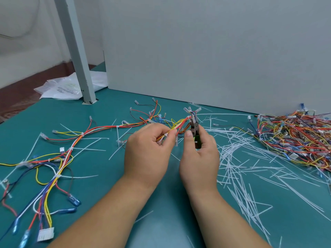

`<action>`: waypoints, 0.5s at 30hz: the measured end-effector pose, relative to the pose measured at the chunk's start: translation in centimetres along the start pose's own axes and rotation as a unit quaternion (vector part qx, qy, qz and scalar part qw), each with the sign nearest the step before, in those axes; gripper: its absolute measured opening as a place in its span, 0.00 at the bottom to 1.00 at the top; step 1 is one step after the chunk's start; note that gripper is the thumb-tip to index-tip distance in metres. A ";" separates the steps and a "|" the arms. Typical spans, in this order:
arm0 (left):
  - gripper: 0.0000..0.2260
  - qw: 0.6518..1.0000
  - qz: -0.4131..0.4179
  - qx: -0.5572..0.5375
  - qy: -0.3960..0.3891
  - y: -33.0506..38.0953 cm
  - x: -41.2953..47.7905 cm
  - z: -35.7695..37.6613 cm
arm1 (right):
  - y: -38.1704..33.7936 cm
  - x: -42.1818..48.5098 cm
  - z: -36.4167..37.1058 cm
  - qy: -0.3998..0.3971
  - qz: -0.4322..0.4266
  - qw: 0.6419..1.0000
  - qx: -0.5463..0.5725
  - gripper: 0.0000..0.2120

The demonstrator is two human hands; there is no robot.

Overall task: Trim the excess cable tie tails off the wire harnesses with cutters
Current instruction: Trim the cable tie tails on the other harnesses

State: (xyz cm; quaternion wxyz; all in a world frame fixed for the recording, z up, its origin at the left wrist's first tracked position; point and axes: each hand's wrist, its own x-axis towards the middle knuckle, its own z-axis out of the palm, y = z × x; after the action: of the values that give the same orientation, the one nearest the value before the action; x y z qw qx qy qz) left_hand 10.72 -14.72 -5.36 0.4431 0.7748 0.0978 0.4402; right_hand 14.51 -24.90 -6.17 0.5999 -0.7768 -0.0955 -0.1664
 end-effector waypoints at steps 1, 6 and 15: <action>0.07 1.000 0.014 0.011 -0.006 0.0 0.0 0.0 | 0.0 0.1 0.0 0.003 0.005 1.000 -0.009 0.14; 0.06 0.997 0.056 0.056 -0.020 0.3 0.0 -0.3 | -0.1 0.3 -0.2 0.007 0.022 1.000 -0.016 0.14; 0.03 0.997 0.064 0.040 0.015 0.3 0.3 -0.6 | -0.3 0.5 -0.5 -0.014 0.038 0.998 -0.040 0.11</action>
State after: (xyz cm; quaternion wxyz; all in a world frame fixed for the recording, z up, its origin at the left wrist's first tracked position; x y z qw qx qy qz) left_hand 10.34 -14.40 -4.80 0.3813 0.7899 0.0720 0.4749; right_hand 14.75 -25.30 -5.60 0.5728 -0.8054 -0.0678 -0.1366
